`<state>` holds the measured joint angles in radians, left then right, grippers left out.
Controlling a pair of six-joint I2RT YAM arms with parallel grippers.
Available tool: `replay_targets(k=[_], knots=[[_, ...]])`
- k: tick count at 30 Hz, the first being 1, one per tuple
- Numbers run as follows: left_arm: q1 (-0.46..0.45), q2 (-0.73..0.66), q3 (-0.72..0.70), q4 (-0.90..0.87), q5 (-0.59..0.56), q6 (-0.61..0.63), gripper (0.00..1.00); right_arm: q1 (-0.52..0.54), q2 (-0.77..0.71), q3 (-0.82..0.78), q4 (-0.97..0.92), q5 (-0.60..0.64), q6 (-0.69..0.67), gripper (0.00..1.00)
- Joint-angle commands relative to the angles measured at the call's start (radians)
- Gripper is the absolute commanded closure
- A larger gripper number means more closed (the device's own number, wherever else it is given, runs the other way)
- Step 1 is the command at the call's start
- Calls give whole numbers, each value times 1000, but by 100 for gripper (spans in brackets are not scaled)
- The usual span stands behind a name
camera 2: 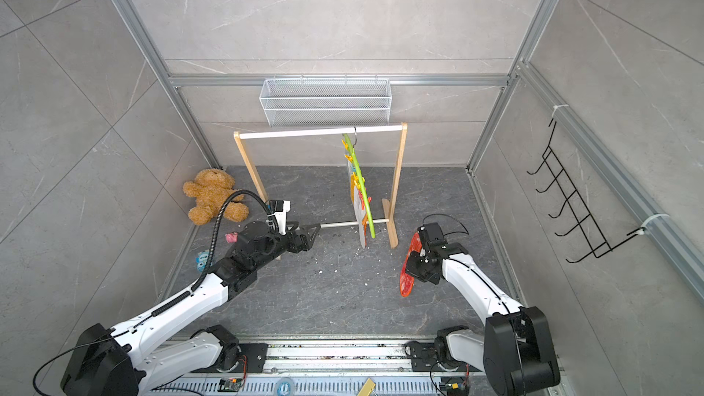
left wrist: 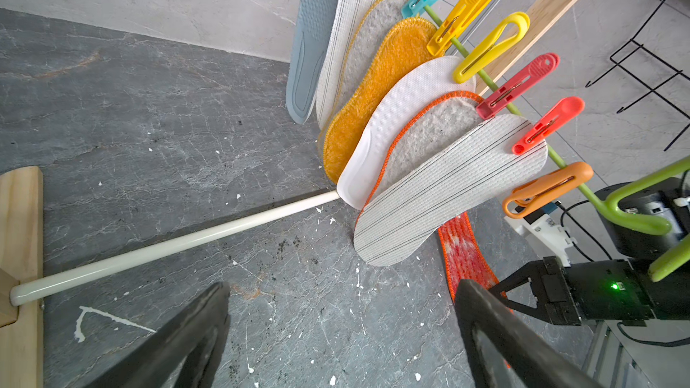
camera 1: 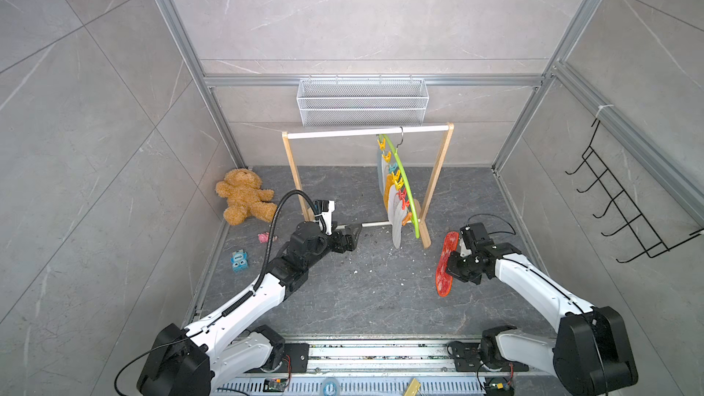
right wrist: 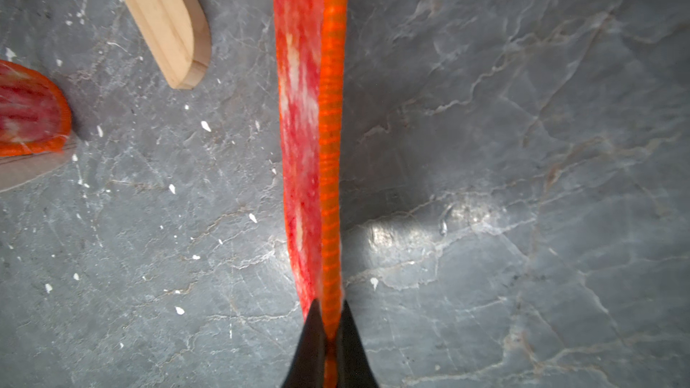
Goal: Take the shoe insoles off the hanger
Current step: Place the insole at the center of the board.
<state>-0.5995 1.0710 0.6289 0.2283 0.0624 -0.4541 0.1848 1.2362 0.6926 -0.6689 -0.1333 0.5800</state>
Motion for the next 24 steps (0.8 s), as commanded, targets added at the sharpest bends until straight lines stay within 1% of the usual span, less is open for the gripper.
replay_targets(k=[1, 10, 14, 18, 20, 22, 24], knots=[[6, 7, 4, 50, 19, -16, 4, 5, 42, 23, -6, 47, -5, 100], [9, 11, 12, 46, 31, -16, 4, 6, 125, 32, 18, 201, 17, 100], [9, 6, 8, 40, 31, -15, 4, 7, 161, 48, 30, 241, 13, 95], [9, -3, -1, 38, 27, -17, 4, 5, 189, 83, 26, 297, -2, 93], [10, -8, -6, 37, 27, -18, 4, 5, 197, 97, 25, 326, -15, 89], [11, -12, -11, 36, 26, -20, 4, 3, 210, 110, 22, 346, -23, 86], [13, -17, -17, 35, 25, -22, 4, -3, 230, 124, 16, 345, -29, 85]])
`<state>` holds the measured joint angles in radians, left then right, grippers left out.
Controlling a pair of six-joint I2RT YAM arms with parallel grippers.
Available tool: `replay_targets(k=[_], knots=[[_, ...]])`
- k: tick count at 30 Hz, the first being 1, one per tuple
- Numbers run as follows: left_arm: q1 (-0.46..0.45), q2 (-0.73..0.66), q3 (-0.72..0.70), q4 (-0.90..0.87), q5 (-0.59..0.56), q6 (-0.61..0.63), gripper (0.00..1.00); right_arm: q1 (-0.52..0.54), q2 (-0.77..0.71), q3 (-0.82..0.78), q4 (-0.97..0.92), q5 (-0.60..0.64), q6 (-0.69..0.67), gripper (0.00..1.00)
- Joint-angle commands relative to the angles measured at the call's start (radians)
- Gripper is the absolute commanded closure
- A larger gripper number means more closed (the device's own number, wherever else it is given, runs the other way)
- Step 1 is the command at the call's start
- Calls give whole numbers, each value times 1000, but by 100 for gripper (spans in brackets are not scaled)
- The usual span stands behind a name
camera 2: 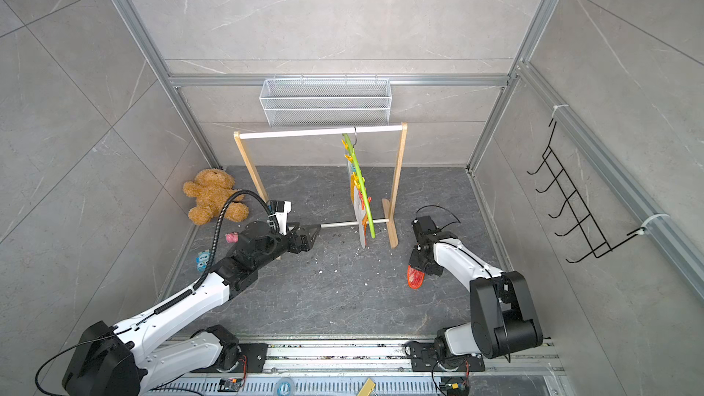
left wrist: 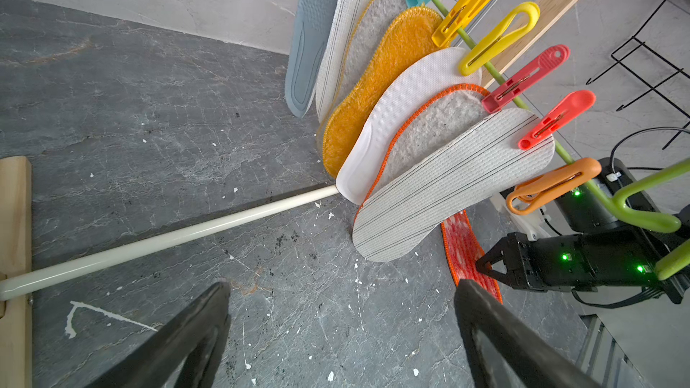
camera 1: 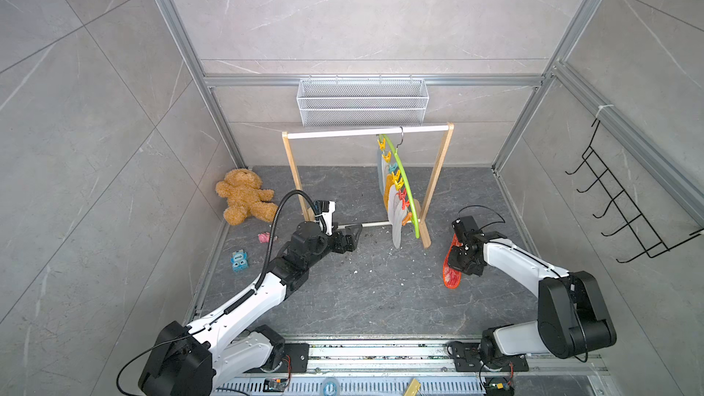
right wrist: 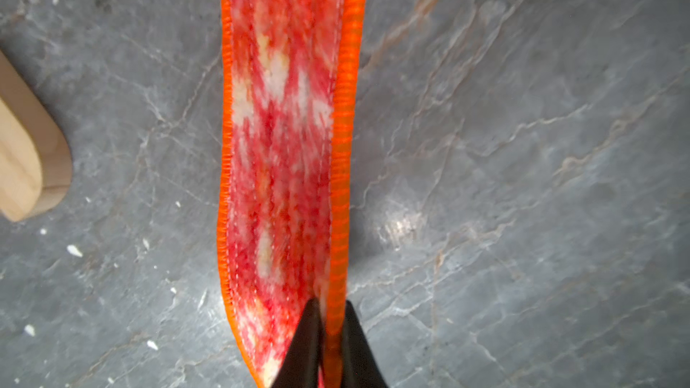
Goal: Take the shoe insoles off the hanger
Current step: Place the insole at the center of the board.
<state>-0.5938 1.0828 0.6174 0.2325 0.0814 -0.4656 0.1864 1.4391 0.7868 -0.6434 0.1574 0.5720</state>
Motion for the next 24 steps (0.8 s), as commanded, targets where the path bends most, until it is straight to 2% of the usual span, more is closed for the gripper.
replay_targets(k=[1, 5, 10, 15, 21, 24], knots=[[6, -32, -8, 31, 4, -10, 4, -7, 38, 37, -13, 49, -27, 85], [6, -37, -15, 31, 3, -16, 4, -25, 51, 46, -15, 32, -37, 83], [6, -39, -17, 31, 3, -18, 4, -43, 10, 42, -13, 49, -41, 70], [6, -34, -21, 25, -7, -20, 4, -46, -31, 47, -24, 69, -38, 62], [5, -22, -9, 10, -12, -12, 6, -48, -129, 41, -27, 88, -20, 57], [6, -9, 2, 5, -3, 2, 9, -48, -211, 36, -11, 58, -13, 52]])
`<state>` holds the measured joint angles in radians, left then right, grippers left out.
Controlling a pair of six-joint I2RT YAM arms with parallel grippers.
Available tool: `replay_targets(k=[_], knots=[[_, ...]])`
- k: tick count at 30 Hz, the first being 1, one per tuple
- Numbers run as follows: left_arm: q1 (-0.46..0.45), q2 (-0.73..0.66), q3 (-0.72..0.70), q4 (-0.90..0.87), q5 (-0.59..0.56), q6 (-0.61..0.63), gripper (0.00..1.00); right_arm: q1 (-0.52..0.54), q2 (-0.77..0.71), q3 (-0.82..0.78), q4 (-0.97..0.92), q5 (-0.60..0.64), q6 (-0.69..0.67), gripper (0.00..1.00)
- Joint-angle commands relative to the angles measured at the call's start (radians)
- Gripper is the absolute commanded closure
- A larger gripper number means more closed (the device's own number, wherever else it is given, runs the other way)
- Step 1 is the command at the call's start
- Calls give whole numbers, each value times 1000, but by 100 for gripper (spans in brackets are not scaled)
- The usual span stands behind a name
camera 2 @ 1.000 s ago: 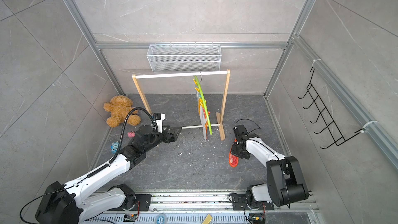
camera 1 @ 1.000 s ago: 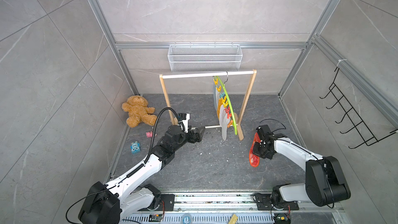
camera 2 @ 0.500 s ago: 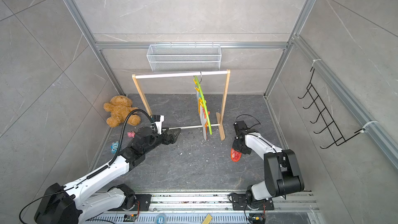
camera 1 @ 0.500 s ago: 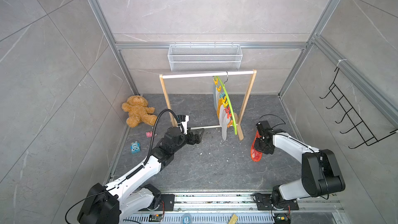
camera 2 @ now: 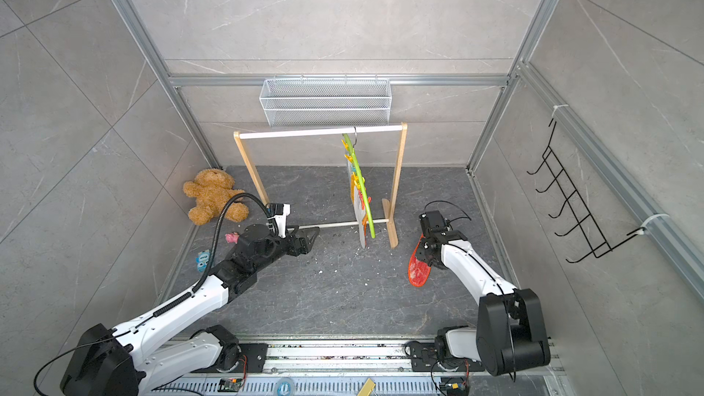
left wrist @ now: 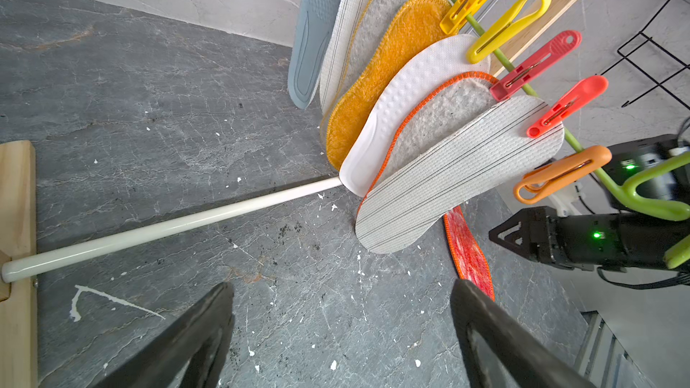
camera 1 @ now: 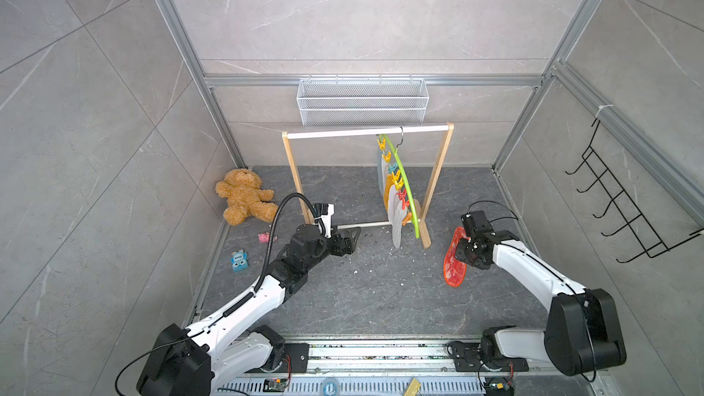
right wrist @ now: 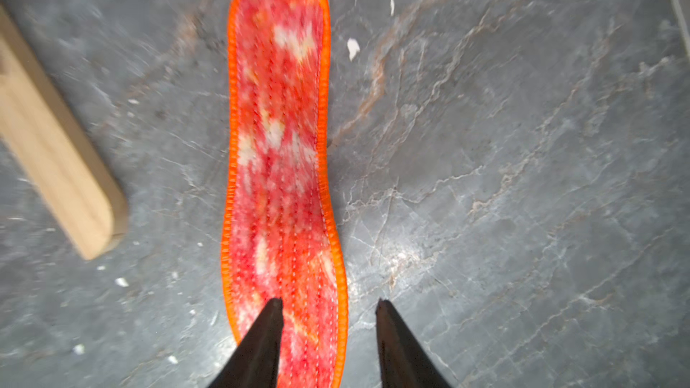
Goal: Take the shoe insoles off the hanger
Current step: Place the insole at the center of the board, then remove the insole from the hanger.
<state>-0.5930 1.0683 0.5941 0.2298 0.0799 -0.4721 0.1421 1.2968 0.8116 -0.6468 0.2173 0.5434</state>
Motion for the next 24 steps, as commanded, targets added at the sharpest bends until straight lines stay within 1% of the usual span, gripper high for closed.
replay_targets(k=[1, 5, 8, 12, 15, 18, 22, 24], knots=[[4, 12, 28, 8, 4, 15, 10, -3, -97, 12, 0, -21, 16, 51], [-28, 42, 43, 10, 6, 55, 14, -4, -181, 11, 34, -121, -7, 44], [-99, 70, 55, 10, -52, 104, 14, -4, -207, 18, 59, -199, -22, 43], [-168, 114, 57, 32, -113, 122, 15, -3, -232, 36, 78, -284, -29, 42], [-216, 143, 35, 95, -155, 132, 15, -3, -257, 47, 97, -346, -35, 40], [-267, 177, -3, 197, -200, 146, 15, -3, -282, 66, 112, -401, -34, 39], [-325, 262, -35, 330, -250, 168, 15, -4, -296, 88, 136, -493, -20, 40], [-336, 314, -39, 388, -254, 153, 15, -3, -300, 95, 148, -530, -1, 40]])
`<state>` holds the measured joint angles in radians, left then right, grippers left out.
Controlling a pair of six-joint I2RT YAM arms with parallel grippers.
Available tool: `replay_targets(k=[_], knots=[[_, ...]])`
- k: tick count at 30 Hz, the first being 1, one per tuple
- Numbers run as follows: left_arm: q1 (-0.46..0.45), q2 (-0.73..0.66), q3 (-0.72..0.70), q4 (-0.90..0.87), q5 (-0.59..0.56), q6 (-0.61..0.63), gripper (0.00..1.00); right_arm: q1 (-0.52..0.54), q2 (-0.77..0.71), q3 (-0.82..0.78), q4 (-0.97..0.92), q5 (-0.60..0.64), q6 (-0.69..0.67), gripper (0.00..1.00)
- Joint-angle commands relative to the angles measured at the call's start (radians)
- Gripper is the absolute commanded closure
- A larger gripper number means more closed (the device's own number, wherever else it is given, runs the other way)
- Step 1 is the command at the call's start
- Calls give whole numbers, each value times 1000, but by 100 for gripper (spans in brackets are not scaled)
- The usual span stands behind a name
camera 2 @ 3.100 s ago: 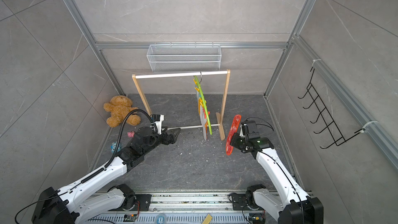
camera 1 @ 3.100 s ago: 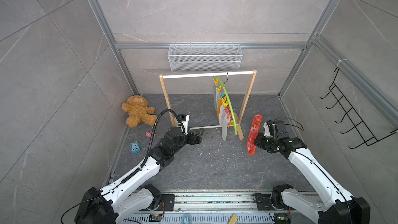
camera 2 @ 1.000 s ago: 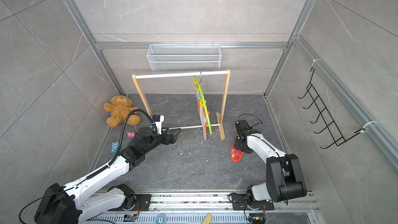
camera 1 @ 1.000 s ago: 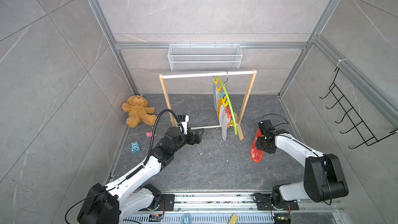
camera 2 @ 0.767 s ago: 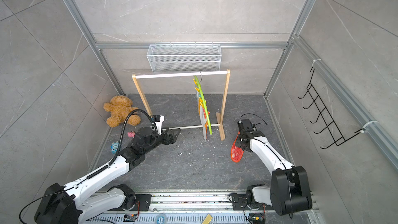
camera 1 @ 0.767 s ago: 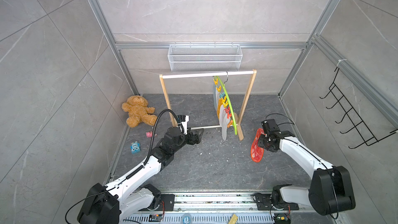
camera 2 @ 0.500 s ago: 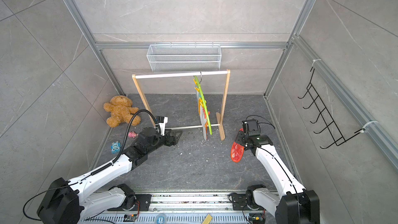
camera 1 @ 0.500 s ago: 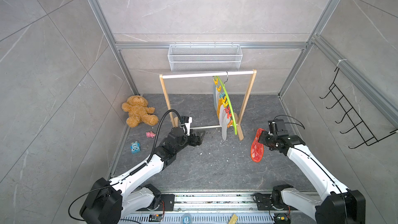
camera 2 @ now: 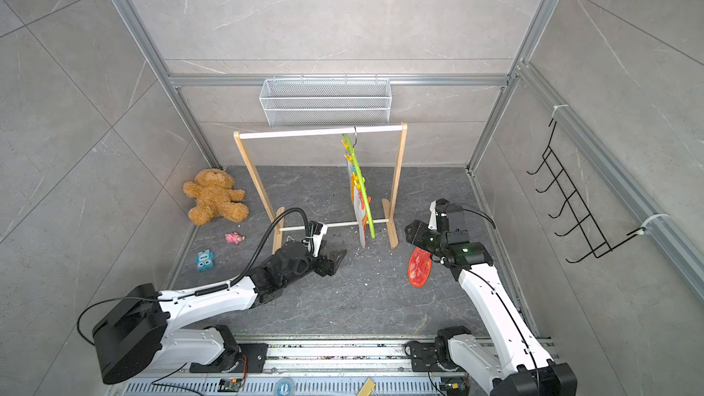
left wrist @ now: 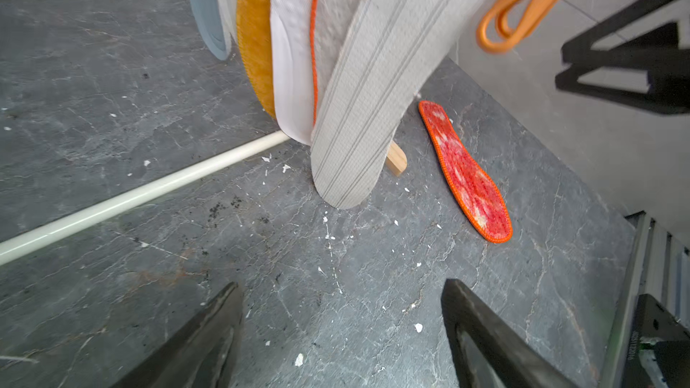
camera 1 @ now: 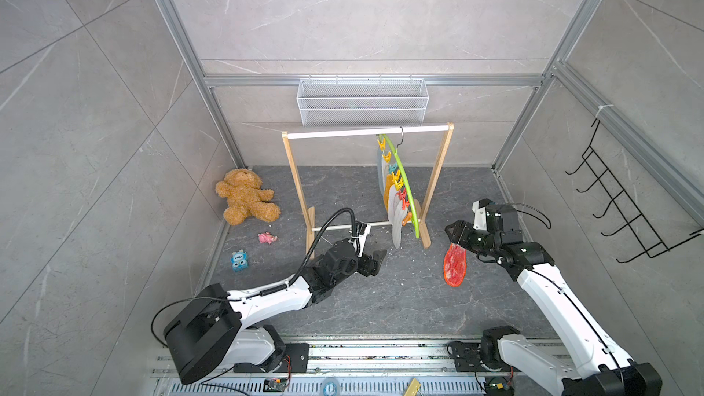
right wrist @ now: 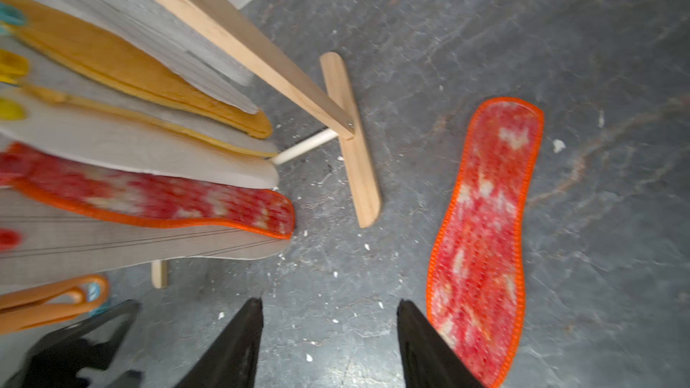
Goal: Take the shoe insoles off the hanger
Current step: Remove the insole from the hanger.
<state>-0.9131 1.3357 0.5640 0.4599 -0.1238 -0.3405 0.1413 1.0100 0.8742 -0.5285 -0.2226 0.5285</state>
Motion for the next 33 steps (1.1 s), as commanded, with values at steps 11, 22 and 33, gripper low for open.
replay_targets(k=[11, 22, 33], knots=[[-48, 332, 27, 430, -99, -45, 18, -2, -79, 51, -2, -123, 32, 39], [-111, 492, 118, 484, -197, -21, 23, -1, -94, 32, -24, -122, 36, 32], [-116, 620, 208, 501, -313, -37, 26, -2, -119, 13, -41, -127, 38, 27]])
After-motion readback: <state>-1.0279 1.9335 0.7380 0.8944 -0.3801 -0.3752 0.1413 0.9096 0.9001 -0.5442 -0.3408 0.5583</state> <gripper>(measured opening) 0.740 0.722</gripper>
